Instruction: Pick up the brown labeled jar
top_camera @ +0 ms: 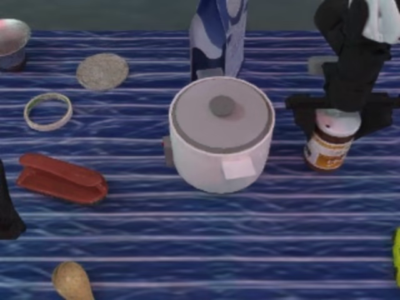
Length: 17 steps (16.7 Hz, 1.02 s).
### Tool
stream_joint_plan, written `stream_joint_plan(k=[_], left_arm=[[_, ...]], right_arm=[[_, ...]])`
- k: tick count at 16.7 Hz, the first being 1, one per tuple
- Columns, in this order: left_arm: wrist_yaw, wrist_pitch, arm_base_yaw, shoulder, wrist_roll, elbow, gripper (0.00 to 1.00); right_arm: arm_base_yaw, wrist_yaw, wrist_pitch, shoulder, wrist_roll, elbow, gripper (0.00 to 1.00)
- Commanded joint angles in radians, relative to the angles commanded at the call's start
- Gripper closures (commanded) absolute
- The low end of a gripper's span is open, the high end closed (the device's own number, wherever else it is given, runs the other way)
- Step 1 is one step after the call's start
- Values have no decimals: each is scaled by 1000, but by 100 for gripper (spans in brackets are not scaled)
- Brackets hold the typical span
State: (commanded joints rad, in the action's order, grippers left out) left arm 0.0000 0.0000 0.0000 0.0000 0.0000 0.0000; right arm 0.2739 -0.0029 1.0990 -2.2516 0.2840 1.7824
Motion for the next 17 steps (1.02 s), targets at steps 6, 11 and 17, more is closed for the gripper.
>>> stream_joint_plan(k=[6,11,17], left_arm=[[0,0,0,0,0,0,0],[0,0,0,0,0,0,0],[0,0,0,0,0,0,0]], right_arm=[[0,0,0,0,0,0,40],[0,0,0,0,0,0,2],[0,0,0,0,0,0,0]])
